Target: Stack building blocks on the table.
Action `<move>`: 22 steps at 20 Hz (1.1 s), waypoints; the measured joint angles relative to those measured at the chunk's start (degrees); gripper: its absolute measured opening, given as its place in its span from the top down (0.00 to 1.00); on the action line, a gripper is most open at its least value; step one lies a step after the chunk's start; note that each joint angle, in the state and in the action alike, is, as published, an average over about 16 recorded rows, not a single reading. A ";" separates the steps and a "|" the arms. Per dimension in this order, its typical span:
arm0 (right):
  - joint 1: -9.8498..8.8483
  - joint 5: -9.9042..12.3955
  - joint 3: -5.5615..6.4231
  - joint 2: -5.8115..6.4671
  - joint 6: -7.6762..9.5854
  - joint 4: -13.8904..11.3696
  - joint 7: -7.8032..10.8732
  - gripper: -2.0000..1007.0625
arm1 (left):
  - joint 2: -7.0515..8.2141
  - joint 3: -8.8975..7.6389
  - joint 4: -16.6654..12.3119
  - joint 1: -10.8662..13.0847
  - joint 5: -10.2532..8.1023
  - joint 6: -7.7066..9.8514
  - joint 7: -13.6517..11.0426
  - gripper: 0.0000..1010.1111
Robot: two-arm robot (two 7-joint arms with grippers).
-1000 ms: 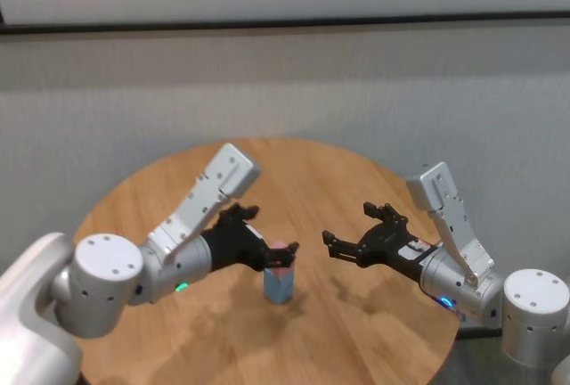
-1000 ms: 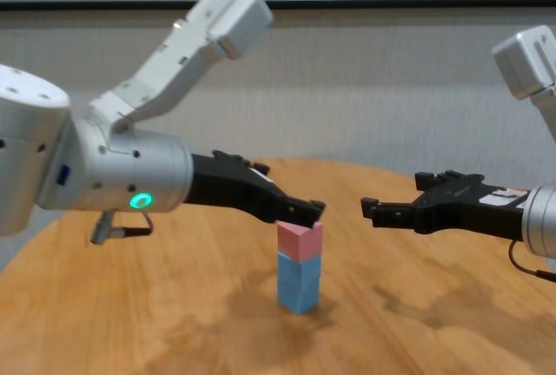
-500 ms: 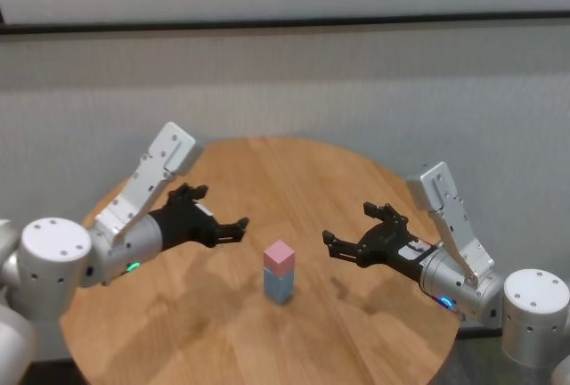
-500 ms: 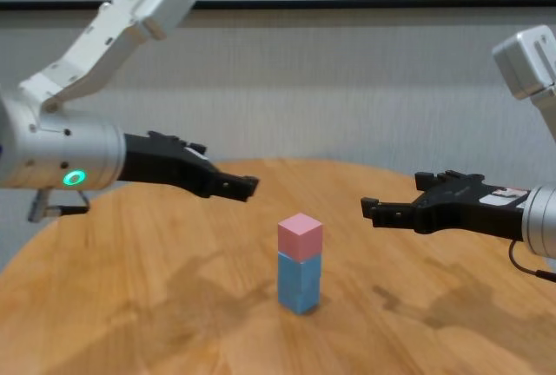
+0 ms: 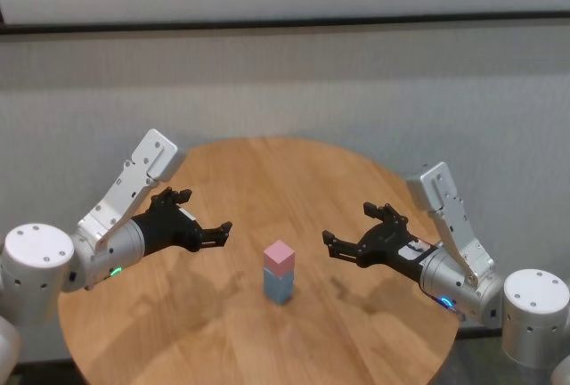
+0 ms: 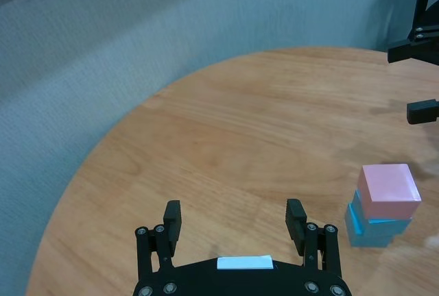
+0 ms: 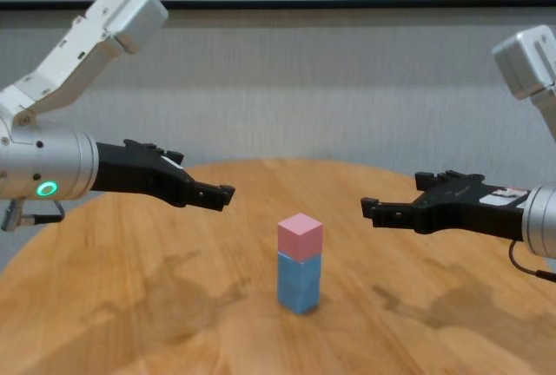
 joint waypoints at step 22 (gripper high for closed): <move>0.00 0.00 0.00 0.00 0.00 0.00 0.00 0.00 | -0.07 0.10 -0.03 0.08 0.08 0.10 0.05 0.01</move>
